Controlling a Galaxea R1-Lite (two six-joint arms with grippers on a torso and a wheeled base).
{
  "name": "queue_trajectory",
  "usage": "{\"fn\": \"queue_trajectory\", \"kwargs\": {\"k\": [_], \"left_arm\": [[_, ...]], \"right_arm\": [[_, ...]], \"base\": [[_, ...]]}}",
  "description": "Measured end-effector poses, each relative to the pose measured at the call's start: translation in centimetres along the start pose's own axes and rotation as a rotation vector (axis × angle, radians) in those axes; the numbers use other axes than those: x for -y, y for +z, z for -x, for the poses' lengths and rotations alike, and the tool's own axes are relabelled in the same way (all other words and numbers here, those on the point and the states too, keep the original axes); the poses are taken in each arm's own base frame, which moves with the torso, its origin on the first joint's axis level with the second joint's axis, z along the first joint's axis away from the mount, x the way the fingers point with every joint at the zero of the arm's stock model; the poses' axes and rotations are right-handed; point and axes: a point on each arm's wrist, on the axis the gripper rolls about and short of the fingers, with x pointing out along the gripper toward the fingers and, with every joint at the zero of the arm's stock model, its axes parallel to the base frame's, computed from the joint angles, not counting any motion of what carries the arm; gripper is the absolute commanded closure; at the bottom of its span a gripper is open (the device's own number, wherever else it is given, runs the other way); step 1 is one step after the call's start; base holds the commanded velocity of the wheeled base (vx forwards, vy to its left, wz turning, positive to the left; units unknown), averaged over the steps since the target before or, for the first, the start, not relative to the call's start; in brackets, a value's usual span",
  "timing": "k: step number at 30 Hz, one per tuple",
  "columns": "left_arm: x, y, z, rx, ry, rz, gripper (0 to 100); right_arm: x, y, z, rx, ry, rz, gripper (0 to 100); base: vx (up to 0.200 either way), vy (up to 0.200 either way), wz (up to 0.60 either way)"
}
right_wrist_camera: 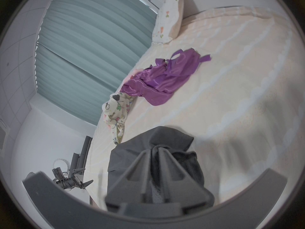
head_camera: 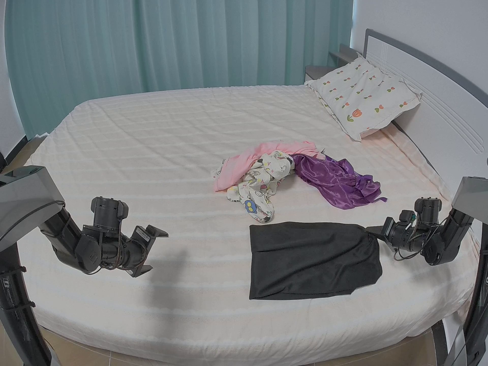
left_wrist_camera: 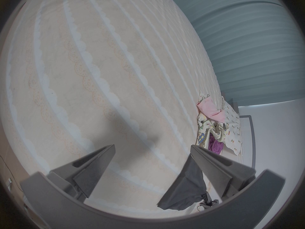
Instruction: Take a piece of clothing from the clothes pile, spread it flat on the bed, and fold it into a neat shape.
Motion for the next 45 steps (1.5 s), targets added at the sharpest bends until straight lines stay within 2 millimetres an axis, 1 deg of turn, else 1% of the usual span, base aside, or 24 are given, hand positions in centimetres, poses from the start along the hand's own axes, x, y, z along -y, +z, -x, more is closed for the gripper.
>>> {"fn": "queue_trajectory", "kwargs": {"k": [3, 7, 10, 12, 17, 25, 29, 32, 33, 45], "left_arm": [[0.0, 0.0, 0.0, 0.000, 0.000, 0.000, 0], [0.0, 0.0, 0.0, 0.000, 0.000, 0.000, 0], [0.0, 0.0, 0.0, 0.000, 0.000, 0.000, 0], [0.0, 0.0, 0.0, 0.001, 0.000, 0.001, 0], [0.1, 0.1, 0.0, 0.002, -0.002, 0.000, 0], [0.1, 0.1, 0.0, 0.002, -0.002, 0.001, 0], [0.1, 0.1, 0.0, 0.003, -0.004, 0.000, 0], [0.1, 0.1, 0.0, 0.003, -0.004, 0.000, 0], [0.1, 0.1, 0.0, 0.003, -0.004, 0.000, 0], [0.1, 0.1, 0.0, 0.003, -0.003, 0.000, 0]], "right_arm": [[0.5, 0.2, -0.3, -0.002, -0.011, -0.007, 0], [1.2, 0.7, -0.1, 0.014, -0.022, -0.015, 0], [1.2, 1.1, 0.3, 0.030, -0.023, -0.014, 0], [0.9, 1.1, 0.6, 0.027, -0.026, -0.013, 0], [0.7, -0.1, 1.5, -0.016, -0.045, 0.035, 0], [2.2, -3.4, 4.1, -0.121, -0.052, 0.123, 0], [2.8, -4.2, 5.1, -0.142, -0.053, 0.127, 0], [3.0, -4.7, 5.4, -0.158, -0.057, 0.133, 0], [3.0, -4.8, 5.4, -0.162, -0.058, 0.135, 100], [3.6, -6.2, 6.0, -0.214, -0.080, 0.127, 100]], "base": [[0.000, 0.000, 0.00], [0.000, 0.000, 0.00], [0.000, 0.000, 0.00], [0.000, 0.000, 0.00], [0.000, 0.000, 0.00], [0.000, 0.000, 0.00], [0.000, 0.000, 0.00], [0.000, 0.000, 0.00], [0.000, 0.000, 0.00], [0.000, 0.000, 0.00]]}}
